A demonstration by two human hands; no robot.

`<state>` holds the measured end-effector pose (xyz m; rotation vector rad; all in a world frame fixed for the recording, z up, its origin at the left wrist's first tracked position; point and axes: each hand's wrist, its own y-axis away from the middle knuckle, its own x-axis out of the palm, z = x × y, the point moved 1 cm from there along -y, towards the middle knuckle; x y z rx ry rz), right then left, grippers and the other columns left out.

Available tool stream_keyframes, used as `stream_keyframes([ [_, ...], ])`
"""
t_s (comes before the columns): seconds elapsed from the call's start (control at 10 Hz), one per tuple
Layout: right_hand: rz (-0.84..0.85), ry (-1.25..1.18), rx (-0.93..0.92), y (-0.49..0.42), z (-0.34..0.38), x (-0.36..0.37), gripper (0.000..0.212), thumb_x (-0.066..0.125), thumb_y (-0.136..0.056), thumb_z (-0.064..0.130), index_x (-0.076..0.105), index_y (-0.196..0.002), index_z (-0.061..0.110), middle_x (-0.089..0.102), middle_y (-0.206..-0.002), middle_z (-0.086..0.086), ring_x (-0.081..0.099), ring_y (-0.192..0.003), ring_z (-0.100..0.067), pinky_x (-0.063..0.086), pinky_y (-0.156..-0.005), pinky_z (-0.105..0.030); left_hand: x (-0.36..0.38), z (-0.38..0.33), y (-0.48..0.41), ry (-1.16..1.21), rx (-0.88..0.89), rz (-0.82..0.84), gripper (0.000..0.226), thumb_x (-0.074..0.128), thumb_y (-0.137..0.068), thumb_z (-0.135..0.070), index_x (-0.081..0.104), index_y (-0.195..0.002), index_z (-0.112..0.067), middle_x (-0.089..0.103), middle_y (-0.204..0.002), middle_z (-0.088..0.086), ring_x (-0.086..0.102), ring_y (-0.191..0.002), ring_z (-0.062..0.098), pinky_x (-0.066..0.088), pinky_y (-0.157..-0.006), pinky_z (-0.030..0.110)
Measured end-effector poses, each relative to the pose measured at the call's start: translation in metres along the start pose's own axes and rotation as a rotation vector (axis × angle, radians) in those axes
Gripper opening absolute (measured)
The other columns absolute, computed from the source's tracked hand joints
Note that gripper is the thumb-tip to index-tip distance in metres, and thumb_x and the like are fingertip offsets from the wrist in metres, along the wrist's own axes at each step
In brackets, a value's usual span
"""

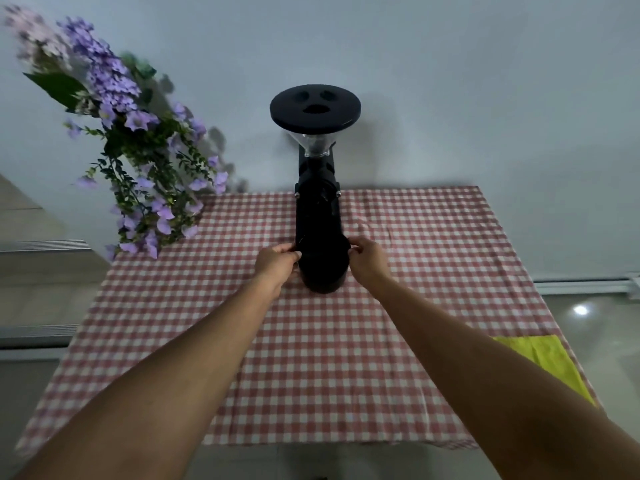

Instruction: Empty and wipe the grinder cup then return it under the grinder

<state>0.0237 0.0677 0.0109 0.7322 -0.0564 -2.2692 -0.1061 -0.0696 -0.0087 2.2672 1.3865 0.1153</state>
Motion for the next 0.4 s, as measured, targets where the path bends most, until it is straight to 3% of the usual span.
stream_keyframes([
  [0.1,0.000,0.018,0.006,-0.0096,0.0039,0.0081,0.041,0.042,-0.099,0.009,0.054,-0.137,0.018,0.067,-0.122,-0.005,0.068,-0.076,-0.015,0.050,-0.052,-0.023,-0.0042,-0.0016,-0.0077,-0.004,-0.004,-0.011,0.039,0.063,-0.096,-0.005,0.060,-0.135,-0.007,0.070,-0.125,0.012,0.072,-0.089,0.017,0.060,-0.072,0.028],
  [0.2,0.006,0.023,0.003,-0.0116,0.0042,0.0122,0.041,0.041,-0.100,0.008,0.052,-0.139,0.016,0.066,-0.123,-0.004,0.067,-0.074,-0.013,0.051,-0.053,-0.022,-0.0059,-0.0025,-0.0092,-0.005,-0.023,-0.007,0.039,0.063,-0.096,-0.006,0.060,-0.135,-0.008,0.069,-0.126,0.011,0.072,-0.094,0.019,0.061,-0.075,0.029],
  [0.4,0.022,0.057,-0.018,-0.0086,0.0006,0.0114,0.040,0.041,-0.102,0.010,0.048,-0.142,0.016,0.055,-0.141,-0.004,0.057,-0.123,-0.020,0.041,-0.062,-0.008,-0.0064,0.0024,-0.0107,-0.050,-0.012,0.013,0.043,0.062,-0.097,-0.009,0.056,-0.140,-0.012,0.067,-0.131,0.008,0.070,-0.105,0.021,0.059,-0.091,0.035],
])
